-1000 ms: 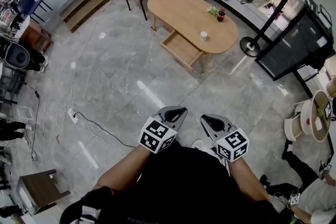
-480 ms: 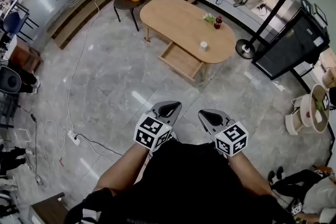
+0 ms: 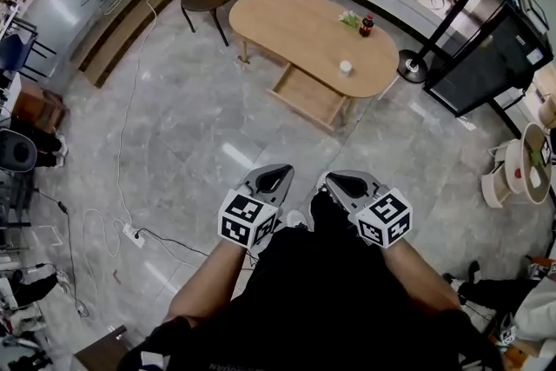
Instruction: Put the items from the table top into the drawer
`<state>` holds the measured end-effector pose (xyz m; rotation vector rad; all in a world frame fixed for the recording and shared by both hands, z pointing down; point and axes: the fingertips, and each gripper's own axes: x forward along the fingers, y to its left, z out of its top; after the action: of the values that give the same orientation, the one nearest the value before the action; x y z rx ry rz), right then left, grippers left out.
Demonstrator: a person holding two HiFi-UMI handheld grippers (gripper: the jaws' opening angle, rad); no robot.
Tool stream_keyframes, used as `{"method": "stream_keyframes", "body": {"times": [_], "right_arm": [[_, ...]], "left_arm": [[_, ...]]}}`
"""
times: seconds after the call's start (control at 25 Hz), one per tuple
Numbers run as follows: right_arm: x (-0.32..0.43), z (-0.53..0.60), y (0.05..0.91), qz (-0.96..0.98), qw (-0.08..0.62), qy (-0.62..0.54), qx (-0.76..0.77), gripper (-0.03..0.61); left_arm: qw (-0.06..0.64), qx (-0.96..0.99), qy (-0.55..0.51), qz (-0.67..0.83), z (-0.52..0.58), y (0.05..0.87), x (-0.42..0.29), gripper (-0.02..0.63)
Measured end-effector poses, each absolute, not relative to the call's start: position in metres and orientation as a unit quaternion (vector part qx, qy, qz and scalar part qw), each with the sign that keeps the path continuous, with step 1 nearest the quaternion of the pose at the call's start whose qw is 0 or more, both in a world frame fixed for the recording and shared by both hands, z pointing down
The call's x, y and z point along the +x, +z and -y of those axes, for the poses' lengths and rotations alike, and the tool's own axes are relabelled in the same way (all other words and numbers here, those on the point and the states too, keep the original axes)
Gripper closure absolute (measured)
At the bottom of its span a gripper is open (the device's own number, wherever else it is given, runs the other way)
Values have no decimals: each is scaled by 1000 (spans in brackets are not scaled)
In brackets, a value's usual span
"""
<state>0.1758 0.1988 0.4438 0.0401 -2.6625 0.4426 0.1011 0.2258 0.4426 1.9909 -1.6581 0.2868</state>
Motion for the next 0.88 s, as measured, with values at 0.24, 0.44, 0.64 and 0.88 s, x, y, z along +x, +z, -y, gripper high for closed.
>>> {"method": "stream_keyframes", "body": {"times": [0.24, 0.44, 0.64, 0.88], "right_arm": [[129, -174, 448, 964, 212, 161, -6, 574], [86, -140, 447, 965, 203, 163, -17, 574], [50, -81, 445, 969, 189, 157, -8, 574], [32, -1, 441, 971, 186, 152, 12, 574]], "left_arm": [[274, 711, 98, 640, -217, 446, 61, 612], [288, 701, 120, 641, -200, 457, 29, 612], [264, 709, 126, 641, -135, 447, -10, 612], [253, 726, 138, 625, -47, 439, -31, 612]]}}
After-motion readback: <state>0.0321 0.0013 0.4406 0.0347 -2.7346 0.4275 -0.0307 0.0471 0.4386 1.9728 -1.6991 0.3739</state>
